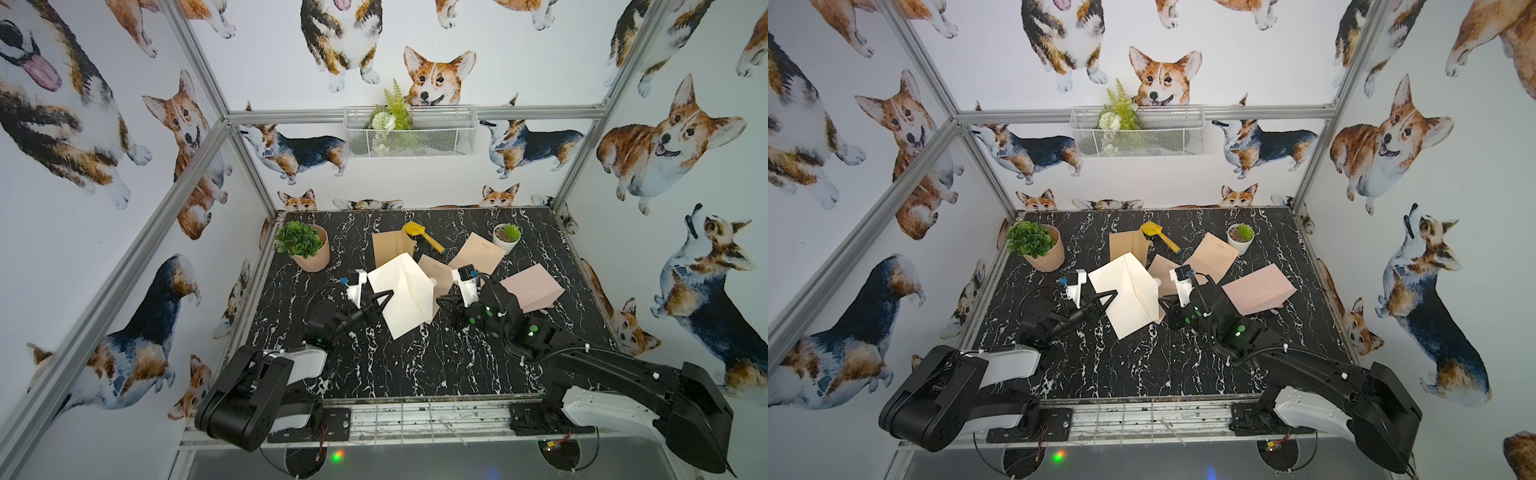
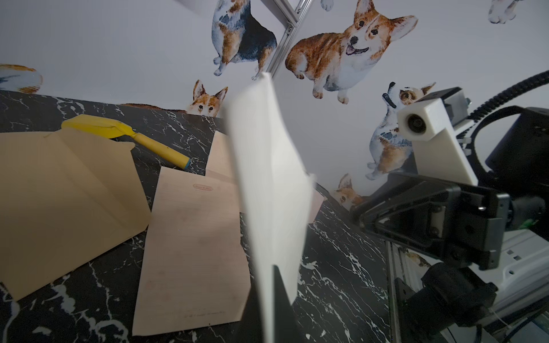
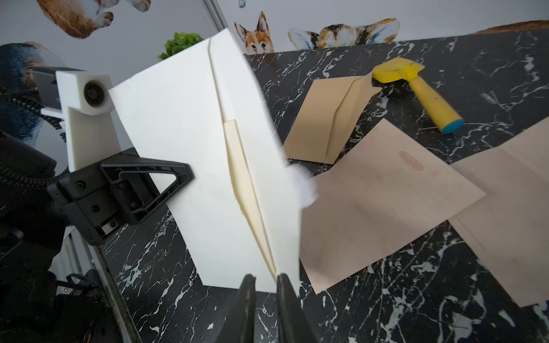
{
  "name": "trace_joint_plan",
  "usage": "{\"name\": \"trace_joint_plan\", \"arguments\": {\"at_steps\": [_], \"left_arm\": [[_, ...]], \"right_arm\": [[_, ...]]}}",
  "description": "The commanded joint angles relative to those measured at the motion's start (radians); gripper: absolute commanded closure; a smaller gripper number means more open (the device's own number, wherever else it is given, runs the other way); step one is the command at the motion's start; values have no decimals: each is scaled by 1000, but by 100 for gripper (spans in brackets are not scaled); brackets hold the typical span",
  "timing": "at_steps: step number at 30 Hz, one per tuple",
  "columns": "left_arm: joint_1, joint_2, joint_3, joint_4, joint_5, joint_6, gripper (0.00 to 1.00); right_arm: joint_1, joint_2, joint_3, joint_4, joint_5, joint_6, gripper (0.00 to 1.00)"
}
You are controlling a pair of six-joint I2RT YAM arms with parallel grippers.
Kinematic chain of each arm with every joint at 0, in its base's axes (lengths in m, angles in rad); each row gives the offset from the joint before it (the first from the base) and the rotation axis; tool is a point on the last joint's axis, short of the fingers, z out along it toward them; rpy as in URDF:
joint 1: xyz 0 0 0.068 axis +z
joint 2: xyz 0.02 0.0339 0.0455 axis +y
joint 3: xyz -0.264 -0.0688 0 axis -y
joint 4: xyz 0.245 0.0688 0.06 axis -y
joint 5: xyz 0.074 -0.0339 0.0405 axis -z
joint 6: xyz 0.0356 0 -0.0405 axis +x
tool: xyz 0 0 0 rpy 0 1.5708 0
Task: Take the letter paper out of the envelope
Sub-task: Pick up the envelope from the center of the board, then take out the letter paper from the envelope.
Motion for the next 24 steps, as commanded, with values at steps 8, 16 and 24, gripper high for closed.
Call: {"name": "trace_joint_plan", "arguments": {"at_steps": [8,16,24], "left_arm": [[-9,12,11,33,27,15,100],[-126,-122,47,-243,-59,195,100],[-198,-218,48,-378,-158,289,100]], "right_arm": [[17,33,19,8,-21,-8,73],[12,260,99,119,-149,-63,72],[-57,269,98,154,-191,-75,73]]}}
